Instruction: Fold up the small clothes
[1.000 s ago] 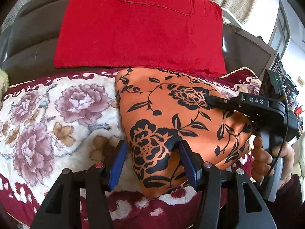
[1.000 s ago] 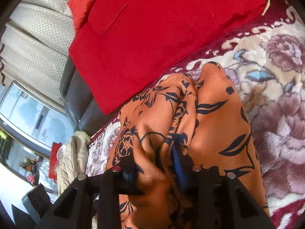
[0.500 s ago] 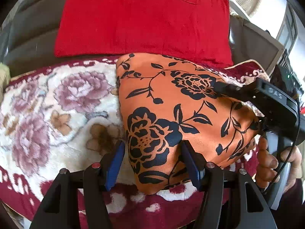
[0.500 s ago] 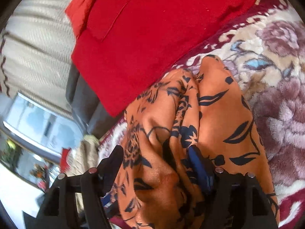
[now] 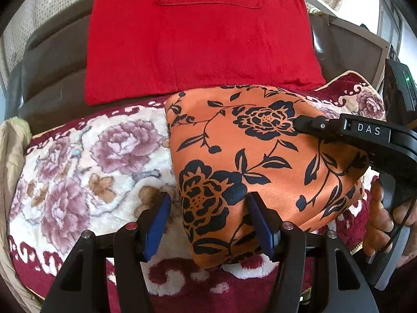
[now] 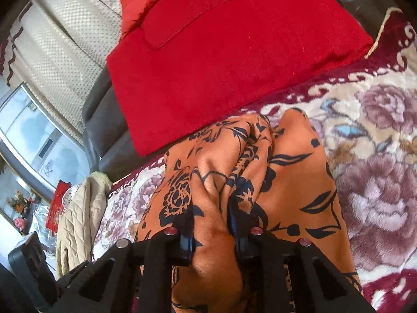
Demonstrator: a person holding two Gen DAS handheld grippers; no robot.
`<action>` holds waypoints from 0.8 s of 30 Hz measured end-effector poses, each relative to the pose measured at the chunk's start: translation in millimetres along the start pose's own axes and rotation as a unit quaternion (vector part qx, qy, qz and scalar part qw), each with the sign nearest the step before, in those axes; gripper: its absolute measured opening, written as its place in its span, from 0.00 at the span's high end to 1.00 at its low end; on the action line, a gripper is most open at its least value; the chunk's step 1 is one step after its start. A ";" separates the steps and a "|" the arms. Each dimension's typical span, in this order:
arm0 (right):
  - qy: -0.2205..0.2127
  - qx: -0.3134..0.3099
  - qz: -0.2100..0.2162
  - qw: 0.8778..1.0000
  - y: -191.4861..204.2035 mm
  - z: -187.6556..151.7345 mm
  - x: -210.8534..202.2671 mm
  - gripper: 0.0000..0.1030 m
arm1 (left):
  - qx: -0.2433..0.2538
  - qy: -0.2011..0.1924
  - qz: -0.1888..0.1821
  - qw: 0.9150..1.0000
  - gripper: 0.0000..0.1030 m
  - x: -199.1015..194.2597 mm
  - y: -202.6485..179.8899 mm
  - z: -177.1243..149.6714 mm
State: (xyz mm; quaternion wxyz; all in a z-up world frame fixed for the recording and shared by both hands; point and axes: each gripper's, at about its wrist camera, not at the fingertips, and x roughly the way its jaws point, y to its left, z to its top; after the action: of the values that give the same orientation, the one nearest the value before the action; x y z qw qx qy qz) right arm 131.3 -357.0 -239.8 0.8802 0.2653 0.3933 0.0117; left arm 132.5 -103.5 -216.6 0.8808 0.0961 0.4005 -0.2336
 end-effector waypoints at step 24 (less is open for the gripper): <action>-0.104 0.025 -0.041 0.993 -34.6 10.8 -69.2 0.94 | 0.002 -0.011 0.001 1.000 0.39 -7.4 -9.0 12.6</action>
State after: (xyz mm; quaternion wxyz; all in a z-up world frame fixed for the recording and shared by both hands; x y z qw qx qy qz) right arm 84.5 -407.5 -202.8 0.9093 0.2704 0.3104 -0.0614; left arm 132.1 -113.4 -202.5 0.8850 0.0961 0.3903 -0.2349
